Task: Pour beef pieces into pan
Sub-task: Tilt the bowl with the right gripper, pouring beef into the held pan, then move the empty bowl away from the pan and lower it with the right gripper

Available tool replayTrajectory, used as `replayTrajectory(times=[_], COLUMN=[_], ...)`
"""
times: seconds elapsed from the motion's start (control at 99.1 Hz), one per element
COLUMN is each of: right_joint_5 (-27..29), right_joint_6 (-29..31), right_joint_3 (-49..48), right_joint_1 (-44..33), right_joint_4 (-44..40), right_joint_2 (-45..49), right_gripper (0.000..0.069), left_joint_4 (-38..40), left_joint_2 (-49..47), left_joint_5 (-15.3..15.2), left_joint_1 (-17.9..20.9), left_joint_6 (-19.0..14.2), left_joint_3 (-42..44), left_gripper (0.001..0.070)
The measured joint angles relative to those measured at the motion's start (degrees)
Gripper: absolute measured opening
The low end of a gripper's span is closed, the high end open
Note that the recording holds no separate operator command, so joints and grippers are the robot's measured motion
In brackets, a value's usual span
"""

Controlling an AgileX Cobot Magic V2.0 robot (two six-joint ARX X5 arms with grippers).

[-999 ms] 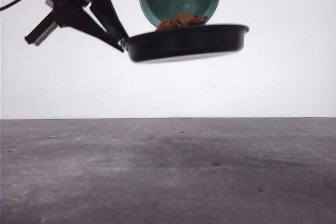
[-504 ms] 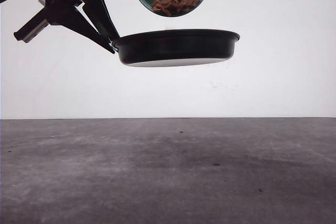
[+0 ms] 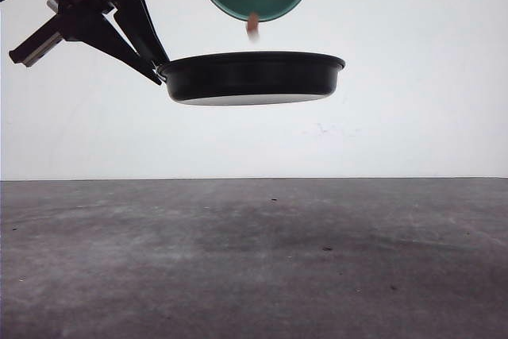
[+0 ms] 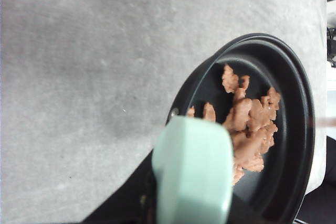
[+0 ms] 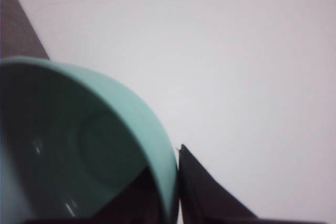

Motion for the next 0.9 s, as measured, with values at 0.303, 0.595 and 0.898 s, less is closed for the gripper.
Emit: replayTrajectory(times=[0.303,0.595,0.898], right_joint_5=[-0.11,-3.17,-27.02], right_joint_6=[9.42,45.55,79.01], right_joint_3=[0.00,0.00,0.13], right_joint_1=[-1.70,-8.66,-33.00], right_joint_4=[-3.06,-13.44,-36.92], right_joint_2=[1.07,-1.29,-4.87], right_gripper=[0.0018,0.0018,0.0018], left_joint_4=[0.22,0.42,3.32], left_joint_2=[0.00,0.00,0.00], left_joint_5=[-0.72,-3.32,-3.41], left_joint_1=[0.17,0.37,0.61], left_joint_6=[0.85,3.52,4.46], left_joint_3=[0.00,0.00,0.00], left_gripper=[0.0032,0.0032,0.0032])
